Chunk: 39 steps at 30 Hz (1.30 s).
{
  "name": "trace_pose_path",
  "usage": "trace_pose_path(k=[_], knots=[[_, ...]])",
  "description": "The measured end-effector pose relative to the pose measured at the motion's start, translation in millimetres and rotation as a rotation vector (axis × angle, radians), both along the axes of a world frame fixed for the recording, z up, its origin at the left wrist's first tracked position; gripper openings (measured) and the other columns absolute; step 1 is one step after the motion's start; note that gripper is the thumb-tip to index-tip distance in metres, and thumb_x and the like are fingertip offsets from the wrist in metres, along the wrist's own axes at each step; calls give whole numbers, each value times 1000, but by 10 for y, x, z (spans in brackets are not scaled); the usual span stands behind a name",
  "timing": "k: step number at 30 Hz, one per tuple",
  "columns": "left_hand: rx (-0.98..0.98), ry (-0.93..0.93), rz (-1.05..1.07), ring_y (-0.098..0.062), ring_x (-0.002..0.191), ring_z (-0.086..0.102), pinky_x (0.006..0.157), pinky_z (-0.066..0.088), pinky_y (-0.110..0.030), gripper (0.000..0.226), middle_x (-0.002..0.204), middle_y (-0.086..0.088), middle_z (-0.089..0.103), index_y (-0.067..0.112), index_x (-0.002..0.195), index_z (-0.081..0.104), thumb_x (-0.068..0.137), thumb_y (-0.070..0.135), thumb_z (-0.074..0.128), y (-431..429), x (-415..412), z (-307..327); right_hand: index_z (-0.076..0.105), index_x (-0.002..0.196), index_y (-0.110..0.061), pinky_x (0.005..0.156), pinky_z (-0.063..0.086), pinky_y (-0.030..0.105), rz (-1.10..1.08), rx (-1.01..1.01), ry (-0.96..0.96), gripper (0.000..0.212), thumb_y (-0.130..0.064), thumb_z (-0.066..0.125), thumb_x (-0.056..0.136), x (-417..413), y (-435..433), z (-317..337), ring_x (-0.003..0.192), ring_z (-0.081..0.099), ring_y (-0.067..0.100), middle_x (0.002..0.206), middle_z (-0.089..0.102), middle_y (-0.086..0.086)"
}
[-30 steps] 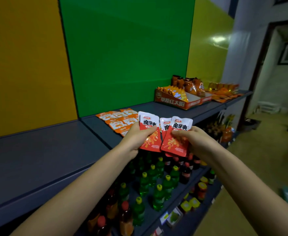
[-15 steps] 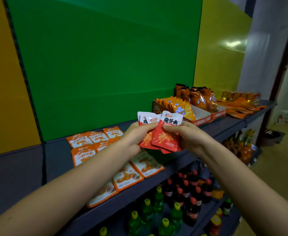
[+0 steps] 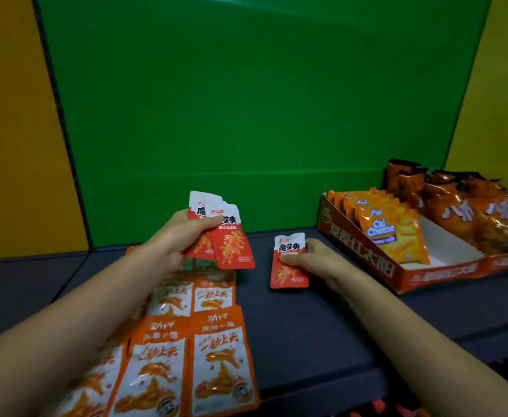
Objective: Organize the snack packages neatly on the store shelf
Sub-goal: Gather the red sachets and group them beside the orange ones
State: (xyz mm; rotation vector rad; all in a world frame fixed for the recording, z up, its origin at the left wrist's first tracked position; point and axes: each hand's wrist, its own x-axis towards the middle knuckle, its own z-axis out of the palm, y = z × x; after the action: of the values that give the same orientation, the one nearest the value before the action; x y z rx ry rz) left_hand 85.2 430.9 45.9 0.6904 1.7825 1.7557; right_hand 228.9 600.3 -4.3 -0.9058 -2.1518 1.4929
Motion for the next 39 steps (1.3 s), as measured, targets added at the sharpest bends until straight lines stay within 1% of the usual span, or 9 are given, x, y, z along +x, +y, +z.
trace_pose_path(k=[2,5,14,24,26,30,34,36,39], knots=[[-40,24,54,-12,55,66,53,54,-24,11,76,-3,68,17,88,54,87,16,64,3,9,-4,60,113,-13,92,51,35,17,169,-111,31,-19,67,83,-161,137,-65,101,64,22,113,67,8],[-25,41,114,-8,47,65,47,53,-19,8,57,4,70,18,85,56,87,14,64,33,70,-34,57,117,-10,95,46,35,43,358,-216,40,-30,65,84,-369,299,-99,113,58,27,123,62,10],[-74,38,213,-20,73,64,68,53,-31,13,87,-6,69,18,95,57,86,17,66,16,205,-153,55,123,-16,92,42,34,115,740,-401,57,-58,48,85,-740,424,-150,118,54,30,128,58,9],[-76,54,177,-12,59,65,55,56,-22,7,80,-3,68,19,87,58,87,15,63,148,215,-86,50,124,-6,91,43,39,77,1004,-421,71,-65,31,90,-650,305,-57,118,52,33,129,54,14],[-77,41,165,-9,54,65,52,56,-20,8,79,-3,68,19,87,57,87,15,64,196,223,-96,57,107,-9,86,43,39,111,904,-248,63,-61,25,93,-574,288,42,108,57,32,114,61,12],[-33,12,132,-6,47,65,48,54,-18,7,79,-4,67,17,86,59,88,11,62,331,241,-121,63,82,-15,71,40,26,343,414,31,52,-51,28,97,-446,188,186,81,56,14,75,61,-3],[-29,9,117,-7,50,65,48,53,-16,7,79,-2,67,17,88,58,87,13,64,465,243,-124,62,80,-13,64,40,20,307,238,107,30,-41,57,89,-438,249,96,69,54,9,76,63,-2],[-24,8,113,-4,46,64,46,52,-15,7,72,0,68,17,86,58,87,13,64,520,230,-128,62,77,-12,53,38,10,326,140,114,28,-37,58,90,-395,315,104,55,49,3,68,60,-2],[-18,9,88,-5,48,64,47,52,-15,10,77,-2,67,13,95,59,87,12,64,614,224,-131,60,75,-18,48,35,11,369,71,88,30,-44,54,90,-346,369,130,46,47,-1,65,58,-1]])
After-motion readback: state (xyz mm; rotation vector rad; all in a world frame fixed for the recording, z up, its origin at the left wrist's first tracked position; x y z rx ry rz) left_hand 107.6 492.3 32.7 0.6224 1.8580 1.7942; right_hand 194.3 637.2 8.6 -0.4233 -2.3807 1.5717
